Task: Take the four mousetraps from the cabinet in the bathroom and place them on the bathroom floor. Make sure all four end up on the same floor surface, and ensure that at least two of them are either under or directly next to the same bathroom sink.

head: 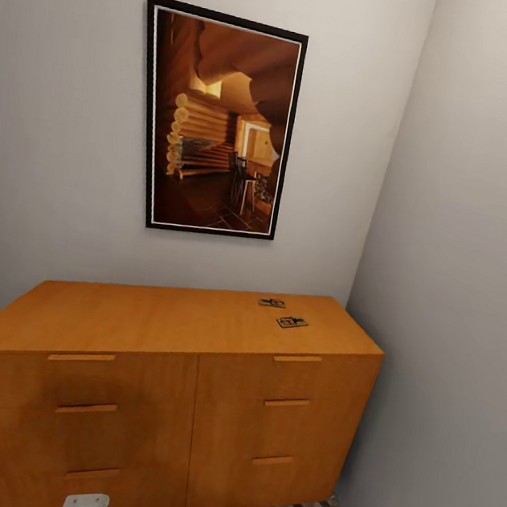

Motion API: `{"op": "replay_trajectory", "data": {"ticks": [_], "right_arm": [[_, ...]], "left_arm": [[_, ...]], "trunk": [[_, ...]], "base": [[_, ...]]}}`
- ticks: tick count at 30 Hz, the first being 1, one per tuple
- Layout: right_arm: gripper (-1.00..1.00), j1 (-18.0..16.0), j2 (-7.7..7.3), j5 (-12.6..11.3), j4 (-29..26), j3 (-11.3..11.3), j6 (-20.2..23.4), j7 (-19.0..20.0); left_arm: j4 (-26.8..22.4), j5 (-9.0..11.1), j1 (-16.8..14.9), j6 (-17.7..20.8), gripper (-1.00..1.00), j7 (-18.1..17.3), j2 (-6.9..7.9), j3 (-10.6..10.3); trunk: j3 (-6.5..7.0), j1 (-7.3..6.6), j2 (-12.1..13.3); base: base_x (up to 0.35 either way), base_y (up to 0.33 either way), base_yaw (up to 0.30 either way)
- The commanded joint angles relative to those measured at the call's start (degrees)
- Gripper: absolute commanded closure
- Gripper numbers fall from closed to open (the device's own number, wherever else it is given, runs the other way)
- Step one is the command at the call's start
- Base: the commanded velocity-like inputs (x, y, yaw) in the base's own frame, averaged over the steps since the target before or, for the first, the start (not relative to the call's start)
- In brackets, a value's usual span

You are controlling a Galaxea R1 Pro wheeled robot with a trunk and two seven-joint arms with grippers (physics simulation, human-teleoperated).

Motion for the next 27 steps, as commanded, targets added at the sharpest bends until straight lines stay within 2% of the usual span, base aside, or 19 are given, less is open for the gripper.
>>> {"op": "replay_trajectory", "data": {"ticks": [1, 27], "right_arm": [[-1.0, -0.07, 0.02, 0.16, 0.18, 0.4, -0.24, -0.35], [-1.0, -0.06, 0.09, 0.18, 0.18, 0.47, -0.23, 0.25]], "left_arm": [[0.03, 0.43, -0.04, -0.16, -1.0, 0.1, 0.01, -0.49], [-0.81, 0.17, -0.03, -0.6, -1.0, -0.91, 0.06, -0.3]], "trunk": [[-0.06, 0.0, -0.03], [-0.06, 0.0, -0.03]], "base": [[0.0, 0.0, 0.0], [0.0, 0.0, 0.0]]}}
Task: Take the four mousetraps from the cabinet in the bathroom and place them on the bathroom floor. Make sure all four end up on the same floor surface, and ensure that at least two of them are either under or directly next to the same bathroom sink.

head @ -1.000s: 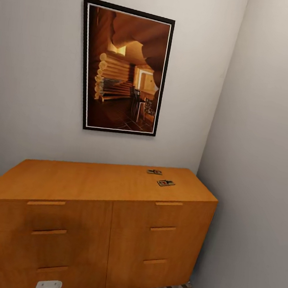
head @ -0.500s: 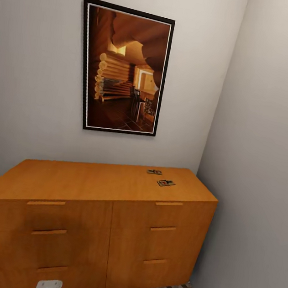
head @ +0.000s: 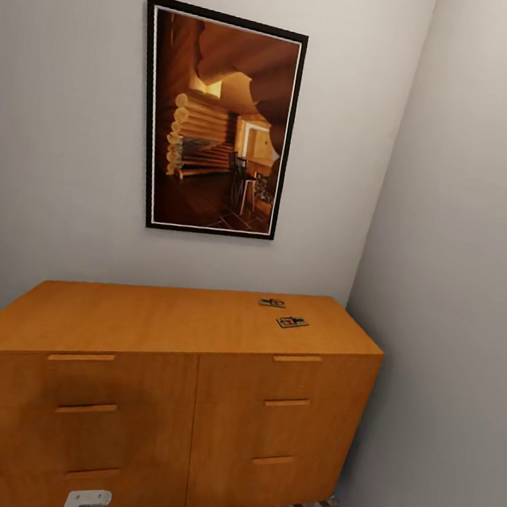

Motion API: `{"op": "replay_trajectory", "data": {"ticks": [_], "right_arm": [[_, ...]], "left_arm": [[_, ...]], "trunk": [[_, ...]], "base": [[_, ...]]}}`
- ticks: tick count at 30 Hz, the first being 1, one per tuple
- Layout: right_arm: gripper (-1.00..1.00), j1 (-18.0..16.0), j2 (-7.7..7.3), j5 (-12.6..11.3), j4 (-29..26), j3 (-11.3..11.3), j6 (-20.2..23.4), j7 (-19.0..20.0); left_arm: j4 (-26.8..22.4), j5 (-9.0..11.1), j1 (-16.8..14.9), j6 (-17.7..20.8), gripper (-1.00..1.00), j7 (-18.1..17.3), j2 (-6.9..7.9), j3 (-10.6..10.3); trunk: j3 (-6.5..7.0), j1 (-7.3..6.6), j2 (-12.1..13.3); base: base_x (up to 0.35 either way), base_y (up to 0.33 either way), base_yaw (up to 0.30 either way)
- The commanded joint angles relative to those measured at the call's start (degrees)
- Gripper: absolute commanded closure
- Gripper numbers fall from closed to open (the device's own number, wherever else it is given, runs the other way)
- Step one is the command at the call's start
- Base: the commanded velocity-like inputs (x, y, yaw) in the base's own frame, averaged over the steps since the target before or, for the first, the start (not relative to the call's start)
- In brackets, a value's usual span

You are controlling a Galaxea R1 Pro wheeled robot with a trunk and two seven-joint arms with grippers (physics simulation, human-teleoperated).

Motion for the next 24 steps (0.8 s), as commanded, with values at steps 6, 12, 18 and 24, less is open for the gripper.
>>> {"op": "replay_trajectory", "data": {"ticks": [6, 12, 18, 24], "right_arm": [[-1.0, -0.08, -0.12, 0.31, 0.18, 0.39, -0.25, -0.41], [-1.0, -0.13, -0.21, 0.24, 0.15, 0.32, -0.25, -0.82], [-1.0, -0.15, -0.25, 1.15, -0.29, 0.53, 0.51, -0.4], [-1.0, -0.16, -0.35, 1.25, -4.35, 0.54, 2.79, -0.24]], "left_arm": [[0.06, 0.39, -0.04, -0.19, -1.0, -0.01, -0.07, -0.48], [-0.47, 0.12, -0.04, -0.28, -1.0, -0.26, -0.12, -0.77], [-8.17, -0.03, -0.04, 2.3, -1.0, -1.15, -0.73, -1.08], [-16.19, -0.12, -0.04, 8.07, -1.0, -1.24, -0.77, -1.16]], "trunk": [[-0.06, 0.0, -0.03], [-0.06, 0.0, -0.03], [-0.06, 0.0, -0.03], [-0.06, 0.0, -0.03]], "base": [[0.0, 0.0, 0.0], [0.0, 0.0, 0.0], [0.0, 0.0, 0.0], [0.0, 0.0, 0.0]]}}
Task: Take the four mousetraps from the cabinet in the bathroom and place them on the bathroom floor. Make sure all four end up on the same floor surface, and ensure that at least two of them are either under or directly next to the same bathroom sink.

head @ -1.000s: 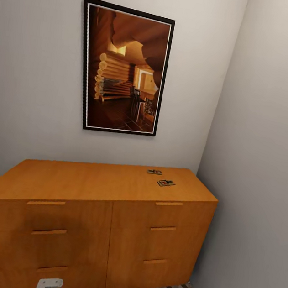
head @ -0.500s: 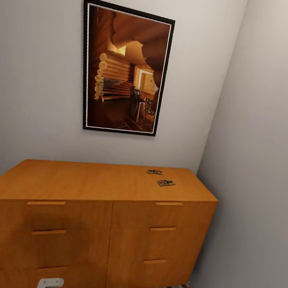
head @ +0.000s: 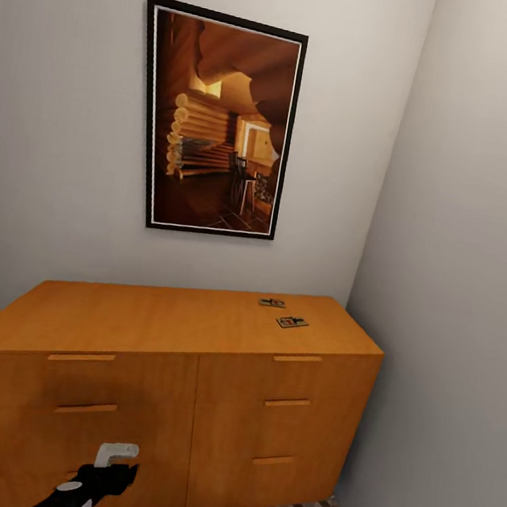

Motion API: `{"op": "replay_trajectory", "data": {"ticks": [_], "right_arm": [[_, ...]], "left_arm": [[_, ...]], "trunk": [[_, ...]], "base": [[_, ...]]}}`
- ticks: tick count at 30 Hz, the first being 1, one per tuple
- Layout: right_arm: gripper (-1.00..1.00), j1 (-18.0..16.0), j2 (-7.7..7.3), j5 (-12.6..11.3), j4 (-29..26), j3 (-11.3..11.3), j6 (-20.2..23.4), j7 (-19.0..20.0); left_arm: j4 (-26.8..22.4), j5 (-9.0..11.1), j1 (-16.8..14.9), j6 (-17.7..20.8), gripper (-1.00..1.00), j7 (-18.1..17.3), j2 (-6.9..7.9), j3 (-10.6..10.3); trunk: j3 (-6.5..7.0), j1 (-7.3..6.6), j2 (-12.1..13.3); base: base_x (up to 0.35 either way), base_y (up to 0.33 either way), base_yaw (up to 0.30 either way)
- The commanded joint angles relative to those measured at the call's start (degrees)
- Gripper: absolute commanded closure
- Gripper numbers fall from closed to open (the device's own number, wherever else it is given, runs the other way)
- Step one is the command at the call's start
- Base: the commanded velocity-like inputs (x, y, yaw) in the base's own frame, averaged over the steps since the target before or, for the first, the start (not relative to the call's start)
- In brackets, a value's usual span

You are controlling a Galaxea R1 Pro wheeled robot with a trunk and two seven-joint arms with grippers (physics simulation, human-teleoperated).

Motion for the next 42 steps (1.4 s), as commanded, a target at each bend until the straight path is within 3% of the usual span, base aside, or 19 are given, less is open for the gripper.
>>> {"op": "replay_trajectory", "data": {"ticks": [1, 6, 16, 22, 26, 30, 36, 42], "right_arm": [[-1.0, -0.03, 0.0, 0.27, -1.2, 0.34, 0.58, -0.33], [-1.0, -0.03, -0.08, 0.24, -8.35, 0.32, 6.27, -0.26], [-1.0, 0.01, -0.12, -0.41, -31.93, 0.0, 24.27, -0.23], [-1.0, -0.01, -0.13, -0.54, -38.37, -0.28, 29.89, -0.23], [-1.0, -0.03, -0.1, -0.57, -39.47, -0.51, 30.83, -0.23], [-1.0, -0.03, -0.06, -0.58, -39.76, -0.62, 31.08, -0.23], [-1.0, -0.03, -0.04, -0.59, -39.86, -0.76, 31.15, -0.23], [-1.0, -0.03, -0.07, -0.59, -40.01, -1.29, 31.16, -0.23]], "left_arm": [[-1.29, 0.6, -0.03, 0.7, -1.0, 0.03, 0.07, -0.47], [-7.31, 0.59, -0.03, 5.21, -1.0, 0.0, 0.11, -0.49], [-23.51, 0.58, -0.03, 16.28, -1.0, 0.03, 0.1, -0.61], [-29.35, 0.58, 0.01, 20.79, -1.0, 0.02, -0.01, -0.95], [-31.13, 0.64, 0.04, 21.93, -1.0, -0.03, -0.04, -3.87], [-32.26, 0.76, 0.06, 22.33, -1.0, -0.05, -0.1, -8.98], [-34.4, 1.16, 0.06, 22.93, -1.0, -0.03, -0.14, -14.81], [-39.5, 1.53, 0.06, 26.74, -1.0, -0.15, -0.14, -17.75]], "trunk": [[-0.07, 0.0, -0.03], [-0.07, 0.0, -0.03], [-0.07, 0.0, -0.03], [-0.07, 0.0, -0.03], [-0.07, 0.0, -0.03], [-0.07, 0.0, -0.03], [-0.07, 0.0, -0.03], [-0.07, 0.0, -0.03]], "base": [[0.0, 0.0, 0.0], [0.0, 0.0, 0.0], [0.0, 0.0, 0.0], [0.0, 0.0, 0.0], [0.0, 0.0, 0.0], [0.0, 0.0, 0.0], [0.0, 0.0, 0.0], [0.0, 0.0, 0.0]]}}
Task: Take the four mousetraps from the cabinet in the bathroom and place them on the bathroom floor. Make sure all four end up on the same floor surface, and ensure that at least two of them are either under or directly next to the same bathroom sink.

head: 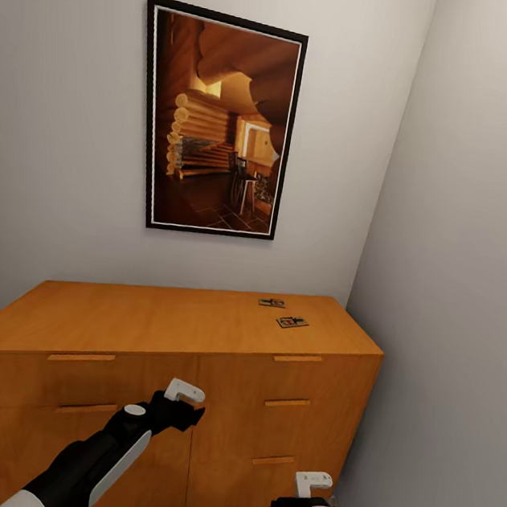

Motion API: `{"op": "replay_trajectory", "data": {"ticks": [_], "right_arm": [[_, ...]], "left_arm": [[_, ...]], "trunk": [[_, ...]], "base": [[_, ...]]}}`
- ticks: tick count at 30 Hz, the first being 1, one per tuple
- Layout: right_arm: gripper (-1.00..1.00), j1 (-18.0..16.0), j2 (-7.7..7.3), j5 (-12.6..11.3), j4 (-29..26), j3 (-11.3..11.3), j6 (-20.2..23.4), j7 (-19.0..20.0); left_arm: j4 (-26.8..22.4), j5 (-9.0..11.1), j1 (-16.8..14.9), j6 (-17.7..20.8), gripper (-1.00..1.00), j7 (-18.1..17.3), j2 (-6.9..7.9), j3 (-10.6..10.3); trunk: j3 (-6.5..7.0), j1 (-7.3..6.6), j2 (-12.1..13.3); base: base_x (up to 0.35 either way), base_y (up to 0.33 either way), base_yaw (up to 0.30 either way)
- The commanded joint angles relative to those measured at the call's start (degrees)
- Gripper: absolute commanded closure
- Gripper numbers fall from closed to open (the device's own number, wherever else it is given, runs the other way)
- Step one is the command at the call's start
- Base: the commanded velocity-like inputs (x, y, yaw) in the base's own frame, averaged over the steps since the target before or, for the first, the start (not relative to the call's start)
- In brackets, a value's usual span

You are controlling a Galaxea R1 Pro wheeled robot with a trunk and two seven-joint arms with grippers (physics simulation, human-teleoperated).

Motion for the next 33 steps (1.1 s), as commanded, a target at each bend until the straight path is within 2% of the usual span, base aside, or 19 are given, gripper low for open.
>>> {"op": "replay_trajectory", "data": {"ticks": [1, 9, 16, 18, 23, 26, 29, 33], "right_arm": [[-1.0, -0.03, -0.01, 0.19, -0.11, 0.11, 0.37, -0.23], [-1.0, -0.03, 0.02, 0.21, -0.33, -0.01, 0.37, -0.39], [-1.0, -0.03, 0.02, 0.19, -0.37, -0.03, 0.37, -0.6], [-1.0, -0.03, 0.02, 0.19, -0.37, -0.03, 0.37, -0.65], [-1.0, -0.03, 0.02, 0.19, -0.37, -0.03, 0.37, -0.73], [-1.0, -0.03, 0.02, 0.19, -0.37, -0.03, 0.37, -0.77], [-1.0, -0.03, 0.02, 0.19, -0.37, -0.03, 0.37, -0.81], [-1.0, -0.03, -0.55, 0.19, -0.37, -0.06, 0.32, -0.96]], "left_arm": [[-0.92, 0.33, -0.04, 0.76, -1.0, -0.05, 0.05, -0.21], [-10.82, 1.43, -0.06, 7.47, -1.0, -1.48, -0.36, -1.44], [-23.39, 3.07, -0.07, 15.67, -1.0, -3.62, -1.0, -5.67], [-25.34, 3.61, -0.09, 16.95, -1.0, -3.76, -1.4, -6.12], [-28.76, 4.86, -0.09, 20.31, -1.0, -3.94, -3.53, -6.86], [-29.79, 5.1, -0.11, 22.17, -1.0, -3.92, -5.85, -7.06], [-30.3, 4.99, -0.14, 23.17, -1.0, -3.86, -7.23, -7.03], [-30.95, 4.7, -0.35, 24.23, -1.0, -3.73, -8.16, -6.64]], "trunk": [[-0.07, 0.0, -0.04], [-0.07, 0.0, -0.04], [-0.07, 0.0, -0.04], [-0.07, 0.0, -0.04], [-0.07, 0.0, -0.04], [-0.07, 0.0, -0.04], [-0.07, 0.0, -0.04], [-0.07, 0.0, -0.04]], "base": [[0.0, 0.0, 0.0], [0.0, 0.0, 0.0], [0.0, 0.0, 0.0], [0.0, 0.0, 0.0], [0.0, 0.0, 0.0], [0.0, 0.0, 0.0], [0.0, 0.0, 0.0], [0.0, 0.0, 0.0]]}}
